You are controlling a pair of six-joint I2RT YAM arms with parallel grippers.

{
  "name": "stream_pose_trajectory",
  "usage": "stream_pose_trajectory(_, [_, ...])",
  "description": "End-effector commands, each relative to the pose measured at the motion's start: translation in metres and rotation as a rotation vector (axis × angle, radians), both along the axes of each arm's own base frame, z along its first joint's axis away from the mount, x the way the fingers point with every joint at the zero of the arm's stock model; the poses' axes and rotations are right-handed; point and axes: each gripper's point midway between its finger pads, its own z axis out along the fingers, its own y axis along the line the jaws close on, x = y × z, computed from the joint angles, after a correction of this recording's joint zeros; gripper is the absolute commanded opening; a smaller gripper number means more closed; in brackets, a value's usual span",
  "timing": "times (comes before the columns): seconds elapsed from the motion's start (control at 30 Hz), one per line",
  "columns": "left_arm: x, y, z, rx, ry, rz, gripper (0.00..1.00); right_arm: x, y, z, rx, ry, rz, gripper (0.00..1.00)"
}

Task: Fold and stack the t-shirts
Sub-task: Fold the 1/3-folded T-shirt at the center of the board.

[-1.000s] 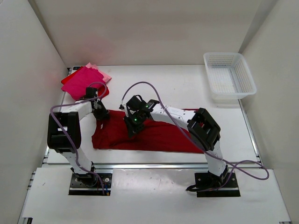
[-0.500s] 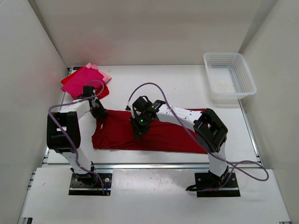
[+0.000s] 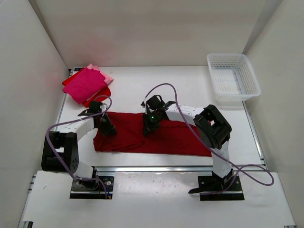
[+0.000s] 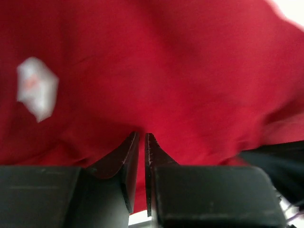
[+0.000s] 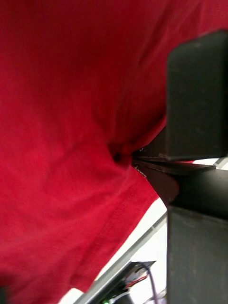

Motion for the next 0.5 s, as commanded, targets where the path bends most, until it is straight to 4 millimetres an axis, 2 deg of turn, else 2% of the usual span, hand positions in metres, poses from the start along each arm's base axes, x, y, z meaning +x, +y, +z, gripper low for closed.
stream_pose_trajectory(0.0, [-0.021,0.022,-0.003,-0.012,0.033,0.038,0.21,0.02,0.001,0.015,0.025,-0.049,-0.067,0.0])
stream_pose_trajectory(0.07, [-0.026,0.031,-0.005,0.007,0.059,0.052,0.21,0.017,0.0,0.025,0.043,-0.045,-0.054,0.01])
stream_pose_trajectory(0.17, [-0.023,0.03,0.002,0.004,0.06,0.029,0.2,0.008,-0.002,0.037,0.039,-0.038,-0.016,0.04])
stream_pose_trajectory(0.23, [-0.014,0.017,0.02,-0.073,0.04,0.03,0.2,0.009,-0.002,0.062,0.061,-0.064,-0.001,0.05])
stream_pose_trajectory(0.27, [-0.003,0.004,0.037,-0.122,0.007,0.008,0.2,0.012,0.003,0.077,0.092,-0.076,0.007,0.06])
stream_pose_trajectory(0.3, [-0.002,-0.004,0.045,-0.133,0.01,-0.012,0.2,0.016,0.0,0.083,0.098,-0.084,0.019,0.06])
stream_pose_trajectory(0.33, [0.009,-0.018,0.058,-0.127,-0.028,-0.054,0.21,0.02,0.005,0.092,0.12,-0.095,0.03,0.06])
stream_pose_trajectory(0.4, [0.003,-0.046,0.065,-0.14,-0.033,-0.125,0.21,0.036,0.01,0.104,0.137,-0.111,0.041,0.06])
stream_pose_trajectory(0.47, [-0.009,-0.063,0.063,-0.165,-0.015,-0.156,0.2,0.048,0.015,0.11,0.146,-0.127,0.045,0.05])
